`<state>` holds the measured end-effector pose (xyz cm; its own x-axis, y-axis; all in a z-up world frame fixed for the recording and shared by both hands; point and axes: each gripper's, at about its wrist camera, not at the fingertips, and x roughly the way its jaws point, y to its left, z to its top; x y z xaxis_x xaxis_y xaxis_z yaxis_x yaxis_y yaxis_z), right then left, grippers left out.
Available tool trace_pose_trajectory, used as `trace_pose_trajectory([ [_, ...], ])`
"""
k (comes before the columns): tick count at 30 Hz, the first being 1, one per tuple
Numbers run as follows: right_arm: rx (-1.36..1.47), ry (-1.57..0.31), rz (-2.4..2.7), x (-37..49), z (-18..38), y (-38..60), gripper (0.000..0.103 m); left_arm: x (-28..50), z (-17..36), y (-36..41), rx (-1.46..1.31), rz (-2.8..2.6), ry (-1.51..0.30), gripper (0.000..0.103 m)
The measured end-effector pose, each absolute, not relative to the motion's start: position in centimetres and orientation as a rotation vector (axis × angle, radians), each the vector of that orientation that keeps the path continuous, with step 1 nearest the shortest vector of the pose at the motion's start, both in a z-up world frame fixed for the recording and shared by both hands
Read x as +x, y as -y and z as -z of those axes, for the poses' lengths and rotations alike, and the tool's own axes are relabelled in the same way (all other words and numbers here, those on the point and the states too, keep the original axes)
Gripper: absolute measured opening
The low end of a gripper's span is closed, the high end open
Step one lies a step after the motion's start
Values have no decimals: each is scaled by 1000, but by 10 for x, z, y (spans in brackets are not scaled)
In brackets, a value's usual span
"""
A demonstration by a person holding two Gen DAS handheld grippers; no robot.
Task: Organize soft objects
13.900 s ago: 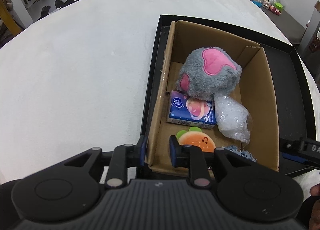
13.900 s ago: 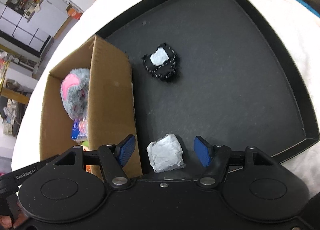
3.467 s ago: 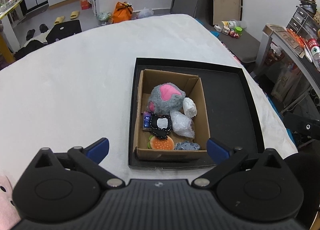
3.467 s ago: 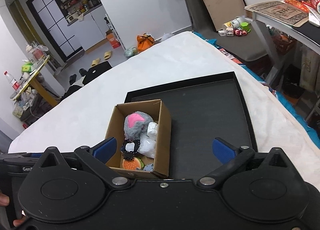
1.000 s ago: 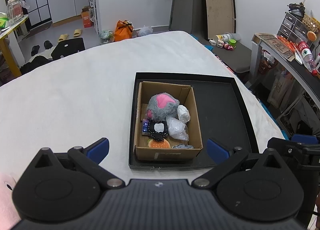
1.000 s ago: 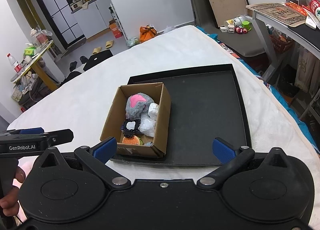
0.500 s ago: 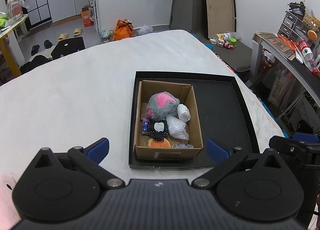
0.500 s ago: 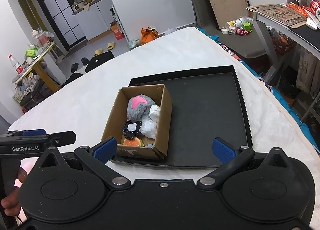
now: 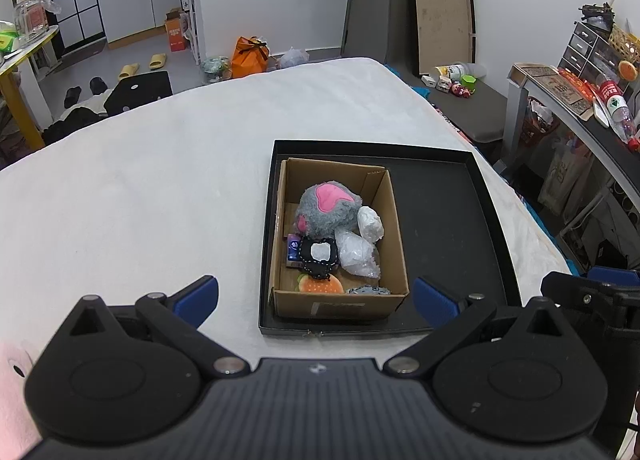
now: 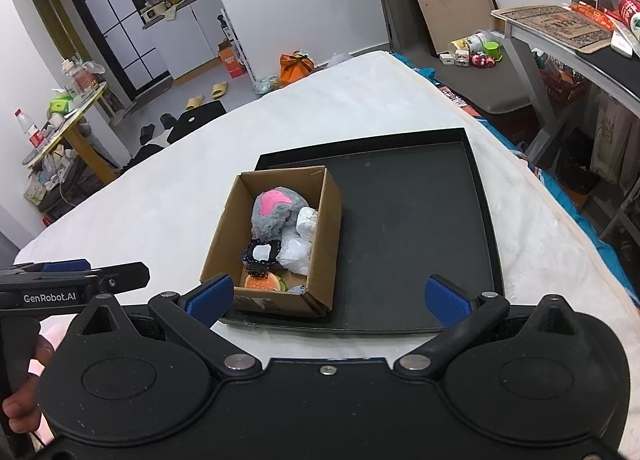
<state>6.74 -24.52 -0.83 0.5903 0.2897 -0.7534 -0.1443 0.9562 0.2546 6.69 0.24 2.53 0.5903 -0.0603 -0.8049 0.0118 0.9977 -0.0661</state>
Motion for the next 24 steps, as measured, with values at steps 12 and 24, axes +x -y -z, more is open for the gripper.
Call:
trace_pose_trajectory([
  [12,145,-912,-249,64,6,243,103,69,-20,2,-33,58,-955,103],
  [24,142,-920,-245,64,7,242,103,72,-20,7,-17,77,-961,103],
])
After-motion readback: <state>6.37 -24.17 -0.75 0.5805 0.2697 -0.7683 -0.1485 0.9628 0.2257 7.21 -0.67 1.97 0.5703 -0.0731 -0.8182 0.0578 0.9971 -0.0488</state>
